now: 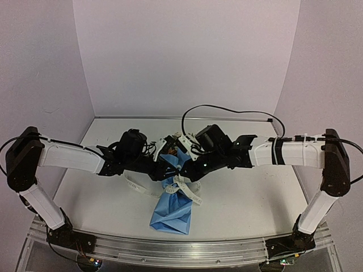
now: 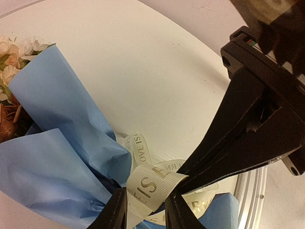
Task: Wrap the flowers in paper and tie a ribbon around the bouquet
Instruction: Cross the half-tied ribbon over the folded bouquet.
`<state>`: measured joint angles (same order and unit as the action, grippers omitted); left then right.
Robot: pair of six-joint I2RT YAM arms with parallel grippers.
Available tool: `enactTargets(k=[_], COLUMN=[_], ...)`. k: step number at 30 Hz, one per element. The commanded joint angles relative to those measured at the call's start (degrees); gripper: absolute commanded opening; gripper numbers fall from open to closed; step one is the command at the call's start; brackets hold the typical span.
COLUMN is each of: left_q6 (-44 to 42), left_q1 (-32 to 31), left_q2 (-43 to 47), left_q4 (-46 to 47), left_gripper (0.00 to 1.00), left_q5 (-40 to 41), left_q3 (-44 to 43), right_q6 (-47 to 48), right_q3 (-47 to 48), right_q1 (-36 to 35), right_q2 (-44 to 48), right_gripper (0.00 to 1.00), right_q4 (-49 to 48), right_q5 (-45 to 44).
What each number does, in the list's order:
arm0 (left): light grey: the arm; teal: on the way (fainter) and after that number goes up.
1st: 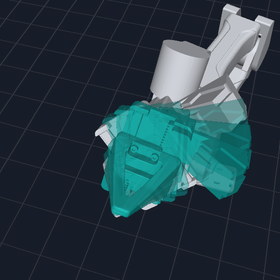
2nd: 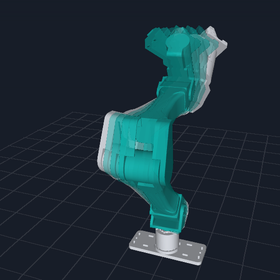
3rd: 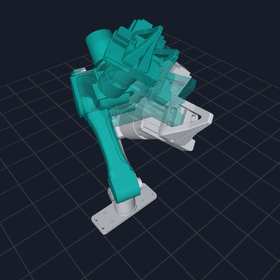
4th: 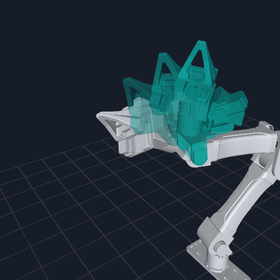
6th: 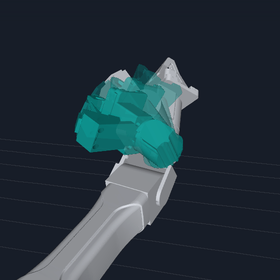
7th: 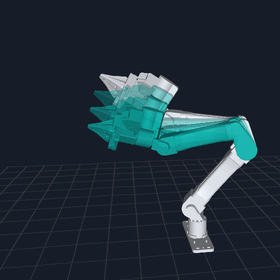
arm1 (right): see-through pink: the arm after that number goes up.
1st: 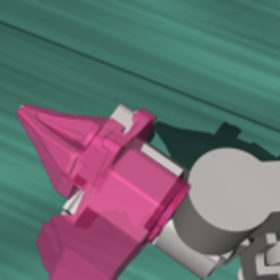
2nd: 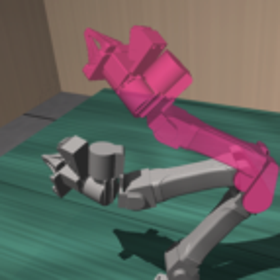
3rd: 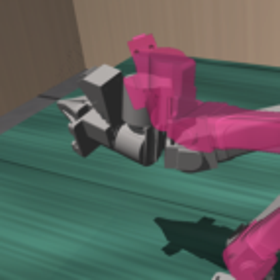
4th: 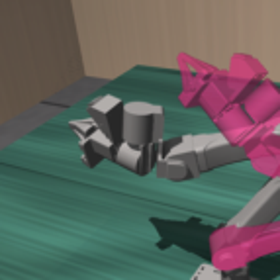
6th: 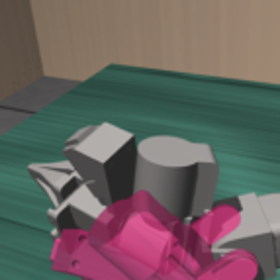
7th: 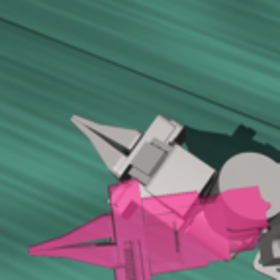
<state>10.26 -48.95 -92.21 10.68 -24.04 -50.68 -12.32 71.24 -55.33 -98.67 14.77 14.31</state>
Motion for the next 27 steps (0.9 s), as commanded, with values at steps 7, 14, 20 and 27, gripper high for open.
enactTargets(k=[7, 14, 20, 27], left_q6=[2.33, 4.7, 5.62, 5.84], left_q1=[-0.01, -0.01, 0.04, 0.27], left_q2=[-2.01, -3.19, -2.54, -2.22], left_q4=[3.69, 5.49, 6.46, 6.04], left_gripper=[0.16, 0.0, 0.0, 0.0], left_q5=[1.63, 3.07, 4.77, 4.61], left_q3=[-0.95, -1.26, -0.6, -0.74], right_q6=[-0.82, -0.52, -1.29, -2.81], right_q3=[-0.36, -1.77, -5.31, -10.85], right_q1=[-0.43, -0.4, -0.4, -0.39], right_q2=[1.43, 2.73, 6.05, 9.78], right_gripper=[0.0, 0.04, 0.34, 0.48], right_q4=[-3.37, -3.42, -5.1, -7.39], right_q5=[-0.36, -0.28, 1.06, 3.79])
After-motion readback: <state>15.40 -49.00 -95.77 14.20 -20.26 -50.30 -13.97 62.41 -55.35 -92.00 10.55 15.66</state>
